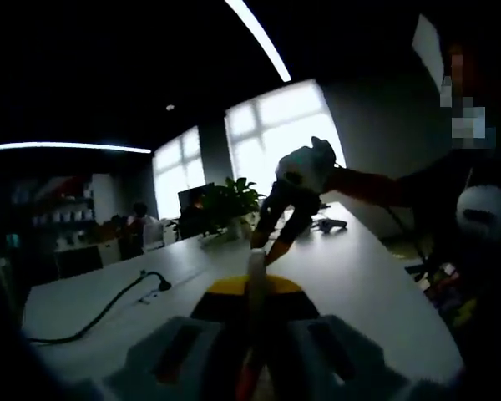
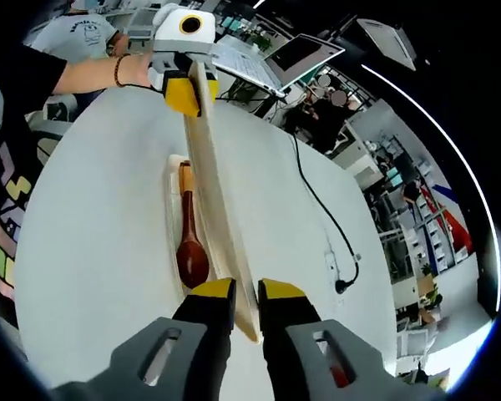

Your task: Arrange the utensils inside the cutlery case until each visible utensil rests in its matching compartment.

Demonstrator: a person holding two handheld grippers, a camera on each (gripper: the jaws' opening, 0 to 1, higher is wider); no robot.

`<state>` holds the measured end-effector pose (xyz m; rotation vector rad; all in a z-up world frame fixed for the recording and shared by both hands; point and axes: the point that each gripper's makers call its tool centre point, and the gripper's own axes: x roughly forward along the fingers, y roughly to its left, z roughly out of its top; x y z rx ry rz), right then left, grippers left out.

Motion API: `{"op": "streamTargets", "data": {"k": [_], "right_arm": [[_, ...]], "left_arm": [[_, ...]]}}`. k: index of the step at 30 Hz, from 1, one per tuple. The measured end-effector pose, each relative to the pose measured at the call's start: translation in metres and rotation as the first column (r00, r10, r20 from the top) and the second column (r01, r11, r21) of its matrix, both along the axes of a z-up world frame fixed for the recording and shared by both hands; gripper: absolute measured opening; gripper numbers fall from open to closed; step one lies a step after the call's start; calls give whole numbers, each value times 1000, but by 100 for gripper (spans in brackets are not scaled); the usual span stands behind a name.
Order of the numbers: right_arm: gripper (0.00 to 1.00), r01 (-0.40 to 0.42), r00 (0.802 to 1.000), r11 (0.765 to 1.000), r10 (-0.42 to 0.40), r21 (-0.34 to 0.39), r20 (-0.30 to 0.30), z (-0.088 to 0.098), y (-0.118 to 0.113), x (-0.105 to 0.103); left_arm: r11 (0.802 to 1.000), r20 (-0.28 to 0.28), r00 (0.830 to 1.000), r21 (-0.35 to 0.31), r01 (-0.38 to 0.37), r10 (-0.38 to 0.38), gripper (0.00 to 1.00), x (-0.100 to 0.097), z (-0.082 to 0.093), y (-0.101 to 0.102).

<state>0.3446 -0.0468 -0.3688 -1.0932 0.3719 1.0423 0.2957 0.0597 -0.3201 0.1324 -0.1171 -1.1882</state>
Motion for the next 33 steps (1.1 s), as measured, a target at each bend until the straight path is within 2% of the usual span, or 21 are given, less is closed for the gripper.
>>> {"op": "streamTargets", "data": {"k": [2, 5, 7, 9, 11, 12, 14, 15, 17, 18, 19, 21, 22, 24, 25, 26, 28, 30, 33], "right_arm": [[6, 9, 1000, 1000, -9, -21, 4, -4, -2, -2], [5, 9, 999, 1000, -9, -10, 54, -2, -1, -1], [4, 18, 998, 1000, -18, 5, 54, -1, 0, -3], [3, 16, 999, 1000, -16, 10, 48, -2, 1, -8], [3, 4, 996, 1000, -4, 6, 93, 0, 3, -9], [3, 8, 994, 1000, -9, 9, 112, 2, 3, -9], [3, 19, 987, 1000, -22, 22, 156, 6, 3, -7], [3, 16, 985, 1000, -18, 14, 169, 5, 1, -8], [3, 13, 978, 1000, -13, 5, 210, 6, 0, -6], [3, 13, 978, 1000, -13, 1, 209, 3, 0, -8], [3, 13, 977, 1000, -12, -2, 211, 1, 0, -9], [3, 17, 971, 1000, -14, -9, 237, -1, -2, -9], [3, 24, 959, 999, -14, -35, 284, -1, -4, -8], [3, 41, 944, 997, -16, -68, 330, -3, -8, -7], [3, 44, 940, 996, -17, -73, 340, -4, -8, -7], [3, 52, 939, 997, -27, -65, 343, -6, -8, -8], [3, 69, 930, 996, -43, -59, 366, -5, -8, -9], [3, 76, 913, 995, -40, -72, 407, -4, -8, -9], [3, 95, 894, 993, -52, -75, 444, -4, -9, -9]], "left_arm": [[1000, -16, 1000, 8, -7, 7, 5, 2, -3, -1], [999, -89, 995, -15, -45, 43, 11, 9, -4, 4], [996, -149, 986, -36, -84, 77, 19, 16, -5, 12], [996, -203, 977, -60, -73, 59, 29, 14, -6, 14], [995, -256, 966, -81, -63, 40, 38, 9, -8, 15], [995, -280, 959, -89, -54, 27, 47, 6, -10, 15], [991, -360, 933, -126, -46, -2, 66, -1, -14, 16], [985, -418, 908, -164, -50, -23, 78, -5, -14, 17], [965, -517, 852, -253, -66, -77, 87, -10, -13, 18], [955, -549, 829, -288, -74, -102, 87, -12, -13, 19], [946, -563, 818, -314, -82, -116, 88, -12, -13, 20], [925, -589, 800, -356, -129, -115, 95, -9, -12, 22], [913, -597, 793, -380, -152, -117, 97, -7, -10, 23], [890, -625, 770, -415, -189, -128, 97, -5, -10, 25], [876, -629, 766, -436, -208, -132, 96, -3, -9, 26], [870, -641, 757, -438, -225, -127, 96, -2, -11, 26], [878, -649, 754, -414, -241, -99, 96, -1, -17, 24], [880, -650, 756, -401, -257, -75, 96, 0, -21, 21], [876, -653, 752, -411, -251, -91, 90, -1, -23, 19]]}}
